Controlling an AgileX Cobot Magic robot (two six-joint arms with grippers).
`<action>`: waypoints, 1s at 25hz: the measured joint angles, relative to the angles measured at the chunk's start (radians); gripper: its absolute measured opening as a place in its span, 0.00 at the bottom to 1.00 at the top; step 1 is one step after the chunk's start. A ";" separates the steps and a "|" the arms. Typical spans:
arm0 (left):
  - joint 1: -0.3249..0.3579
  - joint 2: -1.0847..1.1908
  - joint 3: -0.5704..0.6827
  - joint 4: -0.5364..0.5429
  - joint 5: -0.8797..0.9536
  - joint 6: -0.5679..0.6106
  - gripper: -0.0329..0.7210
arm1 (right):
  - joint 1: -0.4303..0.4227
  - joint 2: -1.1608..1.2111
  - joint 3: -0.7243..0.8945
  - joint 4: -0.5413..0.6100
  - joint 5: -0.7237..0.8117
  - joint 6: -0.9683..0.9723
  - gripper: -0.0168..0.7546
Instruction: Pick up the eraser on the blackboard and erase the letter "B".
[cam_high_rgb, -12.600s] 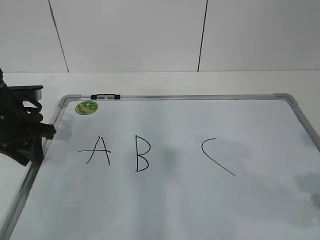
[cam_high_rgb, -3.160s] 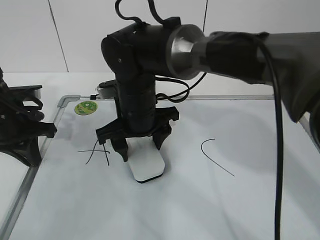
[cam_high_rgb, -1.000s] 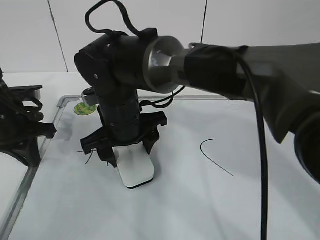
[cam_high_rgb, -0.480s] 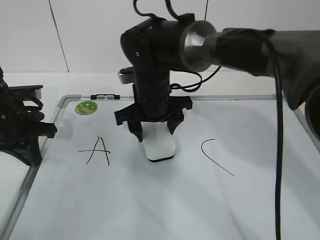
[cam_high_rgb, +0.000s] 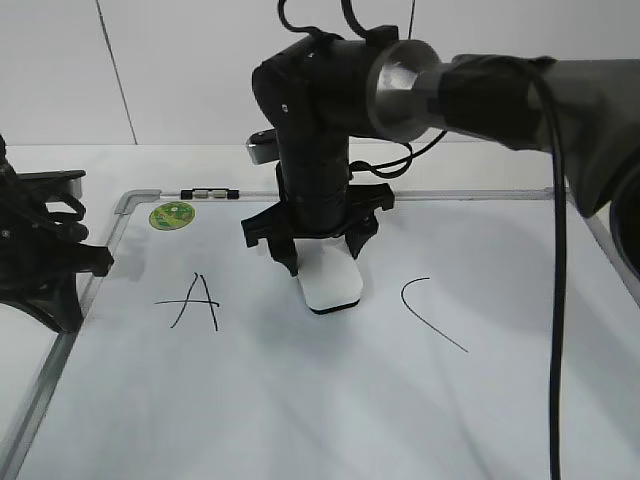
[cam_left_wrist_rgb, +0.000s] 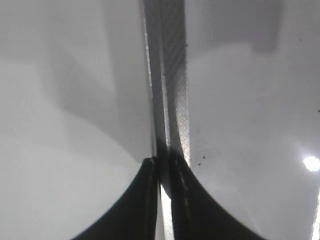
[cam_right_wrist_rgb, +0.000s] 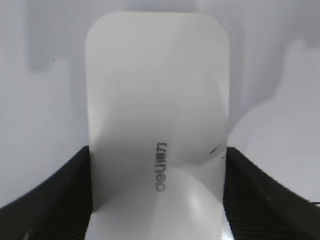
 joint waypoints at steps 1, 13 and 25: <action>0.000 0.000 0.000 0.002 0.002 0.000 0.09 | 0.011 0.001 0.000 -0.014 0.000 0.000 0.73; 0.000 0.000 0.000 0.003 0.005 0.000 0.09 | 0.114 0.005 0.000 -0.071 -0.001 -0.025 0.73; 0.000 0.000 0.000 0.006 0.005 0.000 0.09 | 0.009 0.005 -0.004 0.050 -0.011 -0.046 0.73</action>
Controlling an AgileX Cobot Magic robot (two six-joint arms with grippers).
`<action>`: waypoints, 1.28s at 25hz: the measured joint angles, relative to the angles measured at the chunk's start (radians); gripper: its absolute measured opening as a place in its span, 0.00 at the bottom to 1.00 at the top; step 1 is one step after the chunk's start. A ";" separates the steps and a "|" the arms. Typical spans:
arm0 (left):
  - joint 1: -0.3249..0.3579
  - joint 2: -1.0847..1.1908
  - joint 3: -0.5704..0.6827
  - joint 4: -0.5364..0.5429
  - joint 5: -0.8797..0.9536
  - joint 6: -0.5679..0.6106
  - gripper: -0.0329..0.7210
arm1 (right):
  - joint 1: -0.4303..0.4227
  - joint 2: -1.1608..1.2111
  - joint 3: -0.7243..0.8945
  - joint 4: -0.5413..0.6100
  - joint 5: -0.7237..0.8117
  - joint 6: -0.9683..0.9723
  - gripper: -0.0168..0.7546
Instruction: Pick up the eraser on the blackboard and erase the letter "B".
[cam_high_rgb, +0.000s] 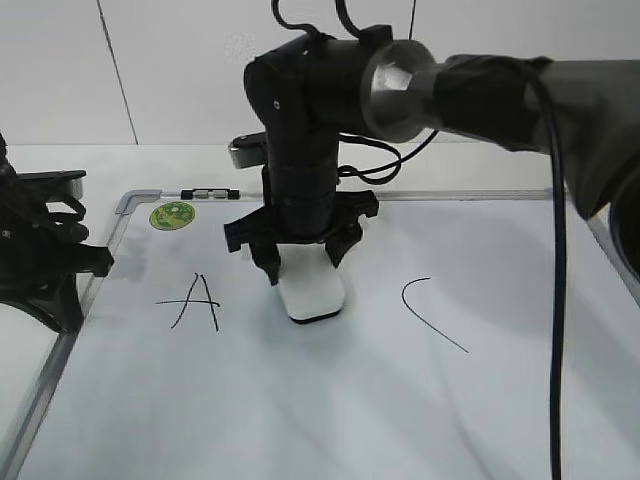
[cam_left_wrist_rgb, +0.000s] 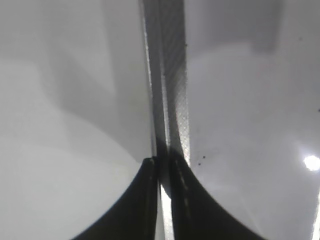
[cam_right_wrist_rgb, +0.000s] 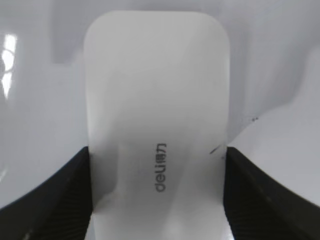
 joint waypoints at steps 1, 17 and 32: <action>0.000 0.000 0.000 0.000 0.000 0.000 0.09 | -0.008 -0.006 -0.001 0.010 0.000 -0.002 0.73; 0.000 0.000 0.000 -0.002 0.001 0.000 0.09 | -0.028 -0.069 0.028 0.012 0.020 -0.010 0.73; 0.000 0.000 0.000 0.000 0.002 0.000 0.09 | -0.046 -0.210 0.030 0.026 0.026 -0.021 0.72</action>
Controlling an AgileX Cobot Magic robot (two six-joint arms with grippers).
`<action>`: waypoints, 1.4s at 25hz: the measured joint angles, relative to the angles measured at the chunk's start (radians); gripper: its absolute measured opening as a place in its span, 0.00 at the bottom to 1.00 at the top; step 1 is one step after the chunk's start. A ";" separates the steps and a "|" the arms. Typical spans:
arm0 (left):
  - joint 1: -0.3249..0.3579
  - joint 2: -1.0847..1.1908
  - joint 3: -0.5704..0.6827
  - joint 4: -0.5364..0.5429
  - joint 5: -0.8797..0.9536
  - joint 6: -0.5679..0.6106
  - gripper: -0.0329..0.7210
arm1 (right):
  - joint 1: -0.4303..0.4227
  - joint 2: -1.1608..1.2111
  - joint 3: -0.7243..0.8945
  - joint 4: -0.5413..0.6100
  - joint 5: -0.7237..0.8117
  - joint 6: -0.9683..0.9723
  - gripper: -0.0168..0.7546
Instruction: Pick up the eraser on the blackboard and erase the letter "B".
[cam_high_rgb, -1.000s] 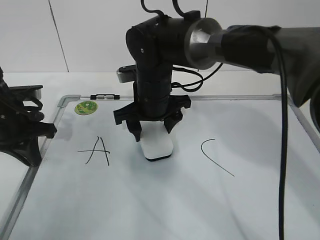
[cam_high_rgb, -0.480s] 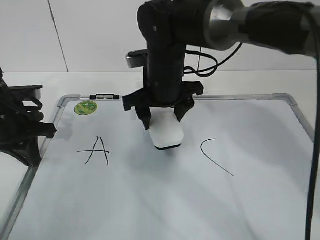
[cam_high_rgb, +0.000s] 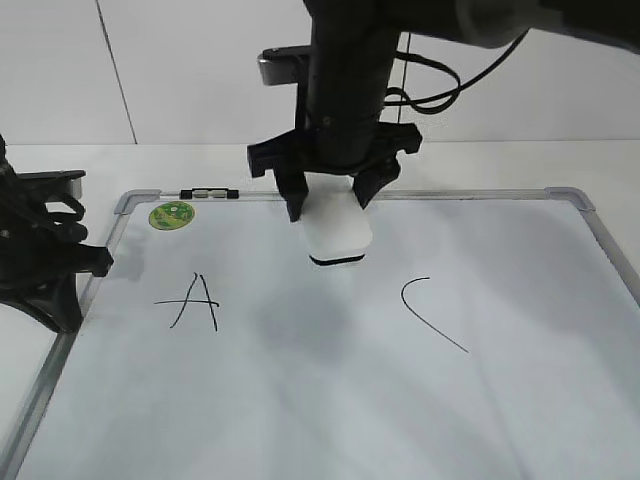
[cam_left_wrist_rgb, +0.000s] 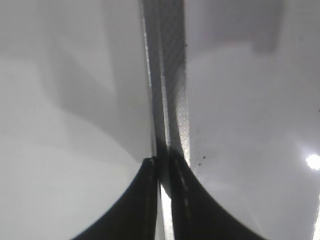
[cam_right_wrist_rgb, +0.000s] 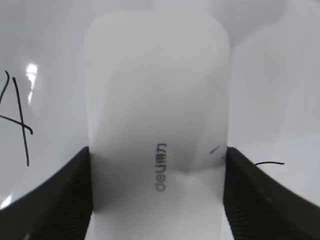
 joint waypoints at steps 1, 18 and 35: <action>0.000 0.000 0.000 0.000 0.000 0.000 0.09 | -0.007 -0.006 0.000 0.004 0.000 -0.002 0.72; 0.000 0.000 0.000 0.004 0.000 0.000 0.09 | -0.208 -0.226 0.240 0.042 0.007 -0.045 0.72; 0.000 0.000 0.000 0.004 0.002 0.000 0.09 | -0.407 -0.323 0.524 -0.070 0.000 -0.053 0.72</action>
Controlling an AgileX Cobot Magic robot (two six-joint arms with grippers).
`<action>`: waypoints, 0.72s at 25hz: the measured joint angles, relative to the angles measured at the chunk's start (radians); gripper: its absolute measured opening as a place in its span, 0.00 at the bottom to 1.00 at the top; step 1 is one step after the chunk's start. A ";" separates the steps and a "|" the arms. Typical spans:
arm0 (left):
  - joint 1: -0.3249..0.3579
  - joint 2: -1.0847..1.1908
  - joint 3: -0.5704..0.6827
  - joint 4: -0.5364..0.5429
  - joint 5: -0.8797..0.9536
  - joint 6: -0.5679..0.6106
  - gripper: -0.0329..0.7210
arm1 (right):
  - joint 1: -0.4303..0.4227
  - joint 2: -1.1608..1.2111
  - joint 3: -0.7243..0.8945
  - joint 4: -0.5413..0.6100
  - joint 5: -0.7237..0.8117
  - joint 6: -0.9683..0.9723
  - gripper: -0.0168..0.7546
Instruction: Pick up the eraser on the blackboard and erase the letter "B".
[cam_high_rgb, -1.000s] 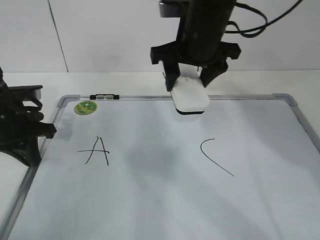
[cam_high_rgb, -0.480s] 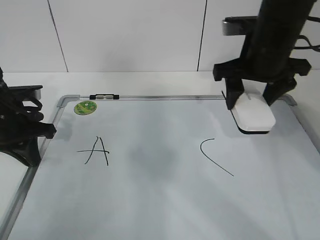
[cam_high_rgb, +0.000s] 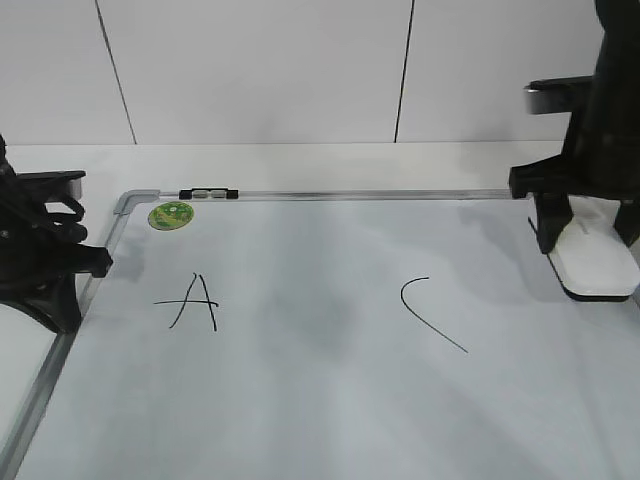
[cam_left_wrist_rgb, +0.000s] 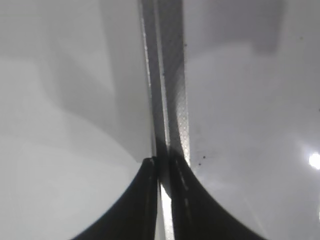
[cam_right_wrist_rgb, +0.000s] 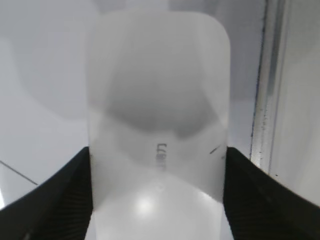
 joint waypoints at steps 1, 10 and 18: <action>0.000 0.000 0.000 0.000 0.000 0.000 0.09 | -0.017 0.000 0.000 -0.002 0.000 -0.003 0.72; 0.000 0.000 0.000 0.000 0.002 0.000 0.09 | -0.186 0.000 0.000 0.017 -0.002 -0.137 0.72; 0.000 0.000 0.000 0.000 0.003 0.000 0.09 | -0.227 0.000 0.000 0.119 -0.002 -0.259 0.72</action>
